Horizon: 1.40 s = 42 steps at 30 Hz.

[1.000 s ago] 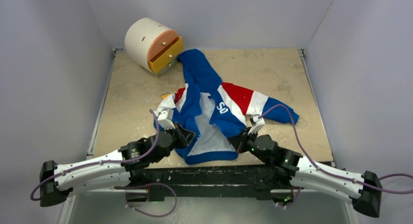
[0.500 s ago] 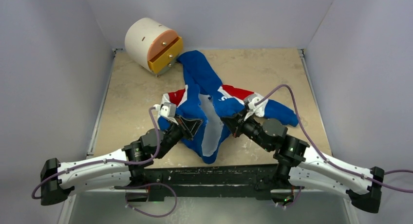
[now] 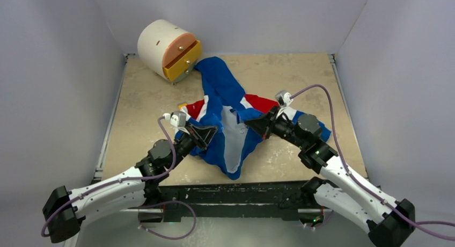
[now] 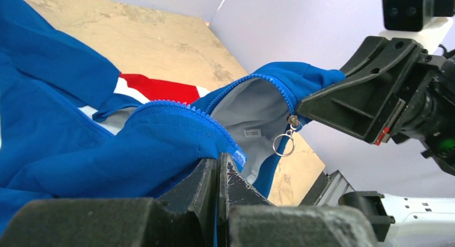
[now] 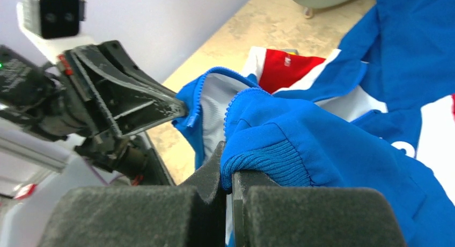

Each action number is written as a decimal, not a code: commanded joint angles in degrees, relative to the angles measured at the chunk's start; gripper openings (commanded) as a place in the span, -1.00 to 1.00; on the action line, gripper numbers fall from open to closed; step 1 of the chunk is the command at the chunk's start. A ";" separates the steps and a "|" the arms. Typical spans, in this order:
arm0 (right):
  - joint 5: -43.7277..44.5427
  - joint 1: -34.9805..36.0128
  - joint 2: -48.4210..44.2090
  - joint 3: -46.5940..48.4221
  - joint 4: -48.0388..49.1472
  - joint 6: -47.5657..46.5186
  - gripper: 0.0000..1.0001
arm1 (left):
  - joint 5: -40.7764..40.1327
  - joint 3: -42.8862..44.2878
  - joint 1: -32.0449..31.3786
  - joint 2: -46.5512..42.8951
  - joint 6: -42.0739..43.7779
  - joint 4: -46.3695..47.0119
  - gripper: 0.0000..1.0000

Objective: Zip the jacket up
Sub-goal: Pick up the jacket from the center of the board.

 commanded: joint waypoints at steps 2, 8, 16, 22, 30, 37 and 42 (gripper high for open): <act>-15.16 -3.50 -2.39 -3.77 14.08 8.40 -1.00 | 8.48 -1.63 1.08 0.07 1.96 10.80 -1.00; -15.60 -3.52 -3.98 -4.77 16.01 11.76 -1.00 | 11.86 -3.82 1.09 -1.75 2.61 16.08 -1.00; -17.38 -3.52 -2.90 -8.80 26.43 16.13 -1.00 | 19.85 -5.51 1.10 1.95 7.01 26.77 -1.00; -17.55 -3.52 -2.23 -9.97 30.73 18.02 -1.00 | 20.41 -6.46 1.09 4.73 8.67 32.58 -1.00; -13.36 -3.46 -2.29 -10.21 29.87 19.86 -1.00 | 19.24 -7.82 1.10 5.67 11.34 37.88 -1.00; -13.04 -3.42 -0.67 -11.74 34.89 23.93 -1.00 | 17.35 -7.66 1.10 7.65 13.51 40.94 -1.00; -12.62 -3.35 -0.03 -11.65 36.03 24.83 -1.00 | 15.71 -7.34 1.10 9.68 13.47 42.08 -1.00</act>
